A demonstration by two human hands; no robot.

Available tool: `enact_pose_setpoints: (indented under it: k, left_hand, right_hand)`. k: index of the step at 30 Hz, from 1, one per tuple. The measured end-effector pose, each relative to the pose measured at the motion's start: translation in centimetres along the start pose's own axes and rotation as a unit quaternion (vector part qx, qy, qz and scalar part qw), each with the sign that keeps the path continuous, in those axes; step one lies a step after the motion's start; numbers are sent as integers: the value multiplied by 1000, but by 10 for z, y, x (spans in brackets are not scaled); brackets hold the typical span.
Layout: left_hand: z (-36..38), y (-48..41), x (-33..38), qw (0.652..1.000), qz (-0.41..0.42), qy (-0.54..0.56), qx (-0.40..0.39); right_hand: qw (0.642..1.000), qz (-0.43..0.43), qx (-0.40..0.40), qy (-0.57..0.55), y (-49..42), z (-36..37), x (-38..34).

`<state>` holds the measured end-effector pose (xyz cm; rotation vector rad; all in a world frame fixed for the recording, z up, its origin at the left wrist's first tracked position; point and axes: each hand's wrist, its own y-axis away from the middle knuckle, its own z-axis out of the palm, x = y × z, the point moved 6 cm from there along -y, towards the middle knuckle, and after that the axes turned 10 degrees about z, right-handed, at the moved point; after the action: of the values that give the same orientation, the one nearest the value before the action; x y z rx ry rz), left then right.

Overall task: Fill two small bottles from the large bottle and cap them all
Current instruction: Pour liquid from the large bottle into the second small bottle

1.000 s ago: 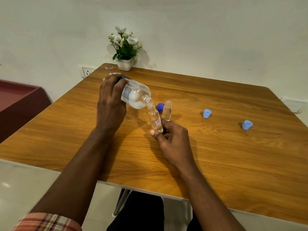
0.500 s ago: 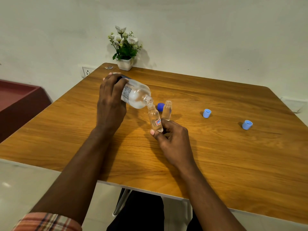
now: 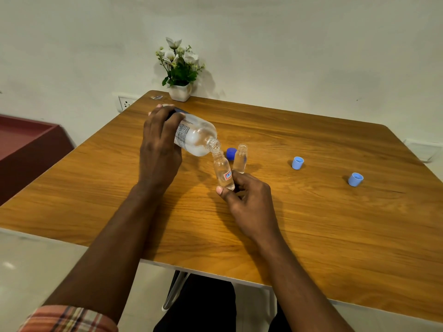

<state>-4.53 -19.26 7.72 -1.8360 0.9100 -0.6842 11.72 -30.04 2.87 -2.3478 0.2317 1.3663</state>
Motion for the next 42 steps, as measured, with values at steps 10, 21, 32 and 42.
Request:
enact_pose_setpoints:
  k: [10, 21, 32, 42]
  left_hand:
    - [1, 1, -1, 1000, 1, 2, 2]
    - [2, 1, -3, 1000, 2, 2, 2]
    - [1, 0, -1, 1000, -1, 3, -2]
    - [1, 1, 0, 1000, -2, 2, -3]
  right_hand:
    - [1000, -4, 3, 2, 0, 0, -1]
    - [1000, 2, 4, -2, 0, -1, 1]
    - [1000, 1, 6, 0, 1, -1, 1]
    - [1000, -2, 6, -3, 0, 0, 1]
